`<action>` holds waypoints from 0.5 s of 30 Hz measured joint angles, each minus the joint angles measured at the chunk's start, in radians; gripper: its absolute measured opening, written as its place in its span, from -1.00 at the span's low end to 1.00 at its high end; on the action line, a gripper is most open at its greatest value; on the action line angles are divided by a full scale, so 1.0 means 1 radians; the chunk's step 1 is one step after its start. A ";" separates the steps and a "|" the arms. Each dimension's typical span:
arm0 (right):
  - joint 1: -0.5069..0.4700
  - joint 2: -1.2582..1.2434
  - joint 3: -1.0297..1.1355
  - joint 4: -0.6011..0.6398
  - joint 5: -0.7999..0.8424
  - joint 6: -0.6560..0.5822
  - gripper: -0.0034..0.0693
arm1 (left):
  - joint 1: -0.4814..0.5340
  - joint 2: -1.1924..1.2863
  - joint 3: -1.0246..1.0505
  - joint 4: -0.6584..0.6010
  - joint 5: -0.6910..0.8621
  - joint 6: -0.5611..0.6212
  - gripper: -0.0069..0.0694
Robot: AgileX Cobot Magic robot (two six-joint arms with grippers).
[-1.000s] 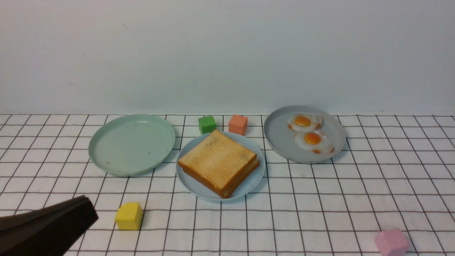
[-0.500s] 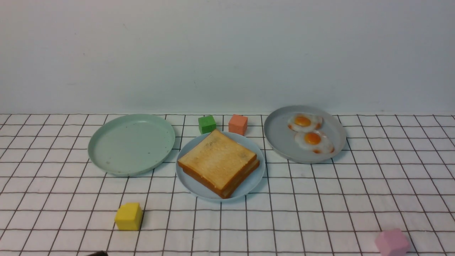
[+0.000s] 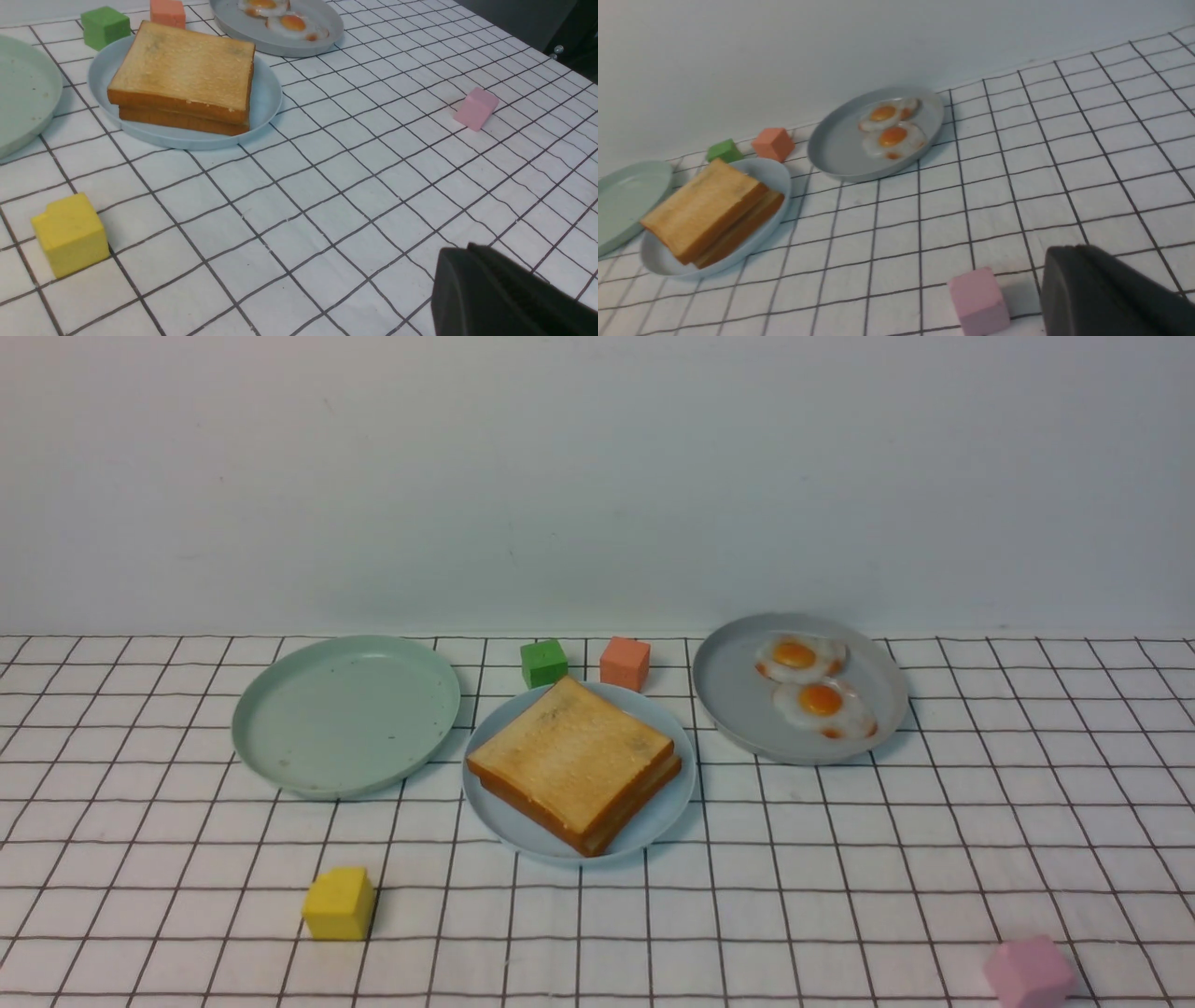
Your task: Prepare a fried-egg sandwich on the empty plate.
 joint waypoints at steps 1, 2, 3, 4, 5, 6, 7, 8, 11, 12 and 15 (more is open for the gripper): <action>-0.008 -0.003 0.010 0.002 -0.017 -0.014 -0.94 | 0.000 0.000 0.000 0.000 0.000 0.000 -0.85; -0.030 -0.018 0.102 0.009 -0.088 -0.067 -0.94 | 0.000 0.001 0.000 0.000 0.002 0.000 -0.85; -0.035 -0.020 0.141 0.009 -0.126 -0.094 -0.94 | 0.000 0.001 0.000 0.000 0.003 0.000 -0.85; -0.040 -0.021 0.175 0.009 -0.147 -0.109 -0.94 | 0.000 0.001 0.000 0.000 0.004 0.000 -0.85; -0.043 -0.021 0.187 0.009 -0.145 -0.116 -0.94 | 0.000 0.001 0.000 0.000 0.004 0.000 -0.85; -0.045 -0.021 0.196 0.009 -0.134 -0.123 -0.94 | 0.000 0.001 0.000 0.000 0.007 0.000 -0.85; -0.046 -0.022 0.196 0.002 -0.130 -0.131 -0.94 | 0.000 0.001 0.000 0.000 0.007 0.000 -0.85; -0.046 -0.022 0.196 -0.002 -0.128 -0.134 -0.94 | 0.000 0.001 0.000 0.000 0.007 0.000 -0.85; -0.048 -0.022 0.196 -0.014 -0.126 -0.137 -0.94 | 0.000 0.001 0.000 0.000 0.008 0.000 -0.85; -0.049 -0.022 0.196 -0.014 -0.126 -0.137 -0.94 | 0.000 0.001 0.000 0.000 0.008 0.000 -0.85; -0.049 -0.022 0.196 -0.006 -0.125 -0.138 -0.94 | 0.000 0.001 0.000 0.000 0.008 0.000 -0.85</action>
